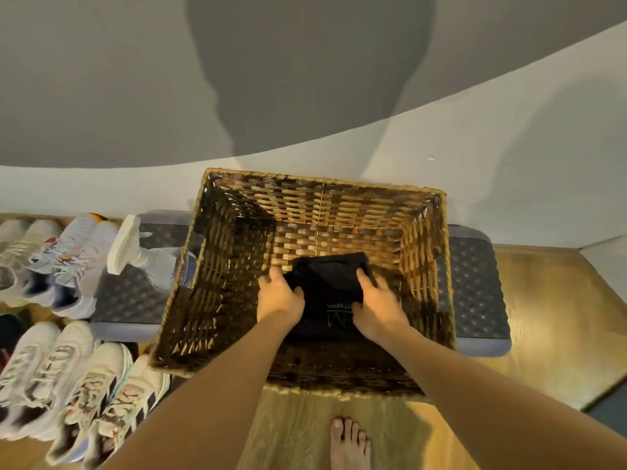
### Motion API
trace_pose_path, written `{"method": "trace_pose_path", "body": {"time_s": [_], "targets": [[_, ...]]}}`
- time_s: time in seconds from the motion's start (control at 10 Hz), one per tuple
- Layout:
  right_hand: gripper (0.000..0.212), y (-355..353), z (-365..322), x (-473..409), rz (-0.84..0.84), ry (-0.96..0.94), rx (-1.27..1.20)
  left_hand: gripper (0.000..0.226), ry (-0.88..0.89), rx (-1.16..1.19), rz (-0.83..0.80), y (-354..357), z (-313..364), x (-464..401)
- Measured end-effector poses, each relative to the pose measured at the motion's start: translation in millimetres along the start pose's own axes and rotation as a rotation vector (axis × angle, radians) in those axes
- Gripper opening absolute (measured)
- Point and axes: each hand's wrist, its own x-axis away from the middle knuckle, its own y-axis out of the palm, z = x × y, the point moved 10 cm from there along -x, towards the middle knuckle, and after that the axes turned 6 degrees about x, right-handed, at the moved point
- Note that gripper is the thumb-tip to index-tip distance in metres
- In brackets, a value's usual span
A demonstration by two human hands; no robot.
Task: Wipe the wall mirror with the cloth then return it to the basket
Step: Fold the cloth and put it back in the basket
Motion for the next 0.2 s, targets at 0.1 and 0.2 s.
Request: {"method": "trace_pose_path", "body": {"time_s": [0.1,0.2], "targets": [[0.064,-57,-25,33,0.06,-0.076,0.116,0.045,0.191,-0.23,-0.082,-40,48,36],[0.06,-113,-55,74,0.153,-0.175,0.126,0.041,0.345,-0.353,-0.11,-80,94,76]]}}
